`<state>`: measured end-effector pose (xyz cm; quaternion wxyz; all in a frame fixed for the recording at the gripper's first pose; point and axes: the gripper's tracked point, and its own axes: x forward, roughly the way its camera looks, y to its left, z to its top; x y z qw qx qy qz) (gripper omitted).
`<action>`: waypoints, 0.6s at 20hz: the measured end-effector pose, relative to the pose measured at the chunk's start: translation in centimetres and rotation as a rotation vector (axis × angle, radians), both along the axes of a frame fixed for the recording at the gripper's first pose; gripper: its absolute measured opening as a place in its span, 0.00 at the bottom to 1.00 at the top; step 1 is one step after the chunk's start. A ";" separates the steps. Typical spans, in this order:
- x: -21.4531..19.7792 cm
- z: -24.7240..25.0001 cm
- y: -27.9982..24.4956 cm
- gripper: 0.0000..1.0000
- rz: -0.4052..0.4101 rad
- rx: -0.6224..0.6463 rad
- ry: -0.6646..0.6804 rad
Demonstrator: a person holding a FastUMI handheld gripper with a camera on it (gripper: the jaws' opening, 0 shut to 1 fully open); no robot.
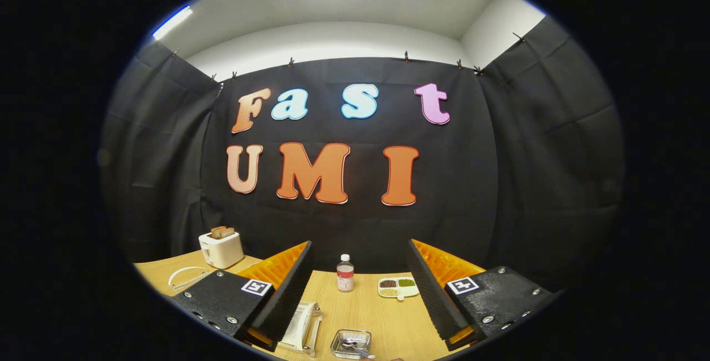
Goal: Take the plate from the dish rack, then take the spoon from the basket and place it into the plate.
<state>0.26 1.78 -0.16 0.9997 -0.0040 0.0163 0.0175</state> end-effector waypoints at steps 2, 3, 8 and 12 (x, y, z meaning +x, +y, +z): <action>0.3 -0.3 0.8 0.99 0.021 -0.002 0.016; 0.3 -0.5 1.5 0.99 0.043 0.000 0.028; 0.8 -1.8 4.6 0.99 0.143 0.016 0.091; 1.5 -3.0 7.2 0.99 0.205 0.035 0.146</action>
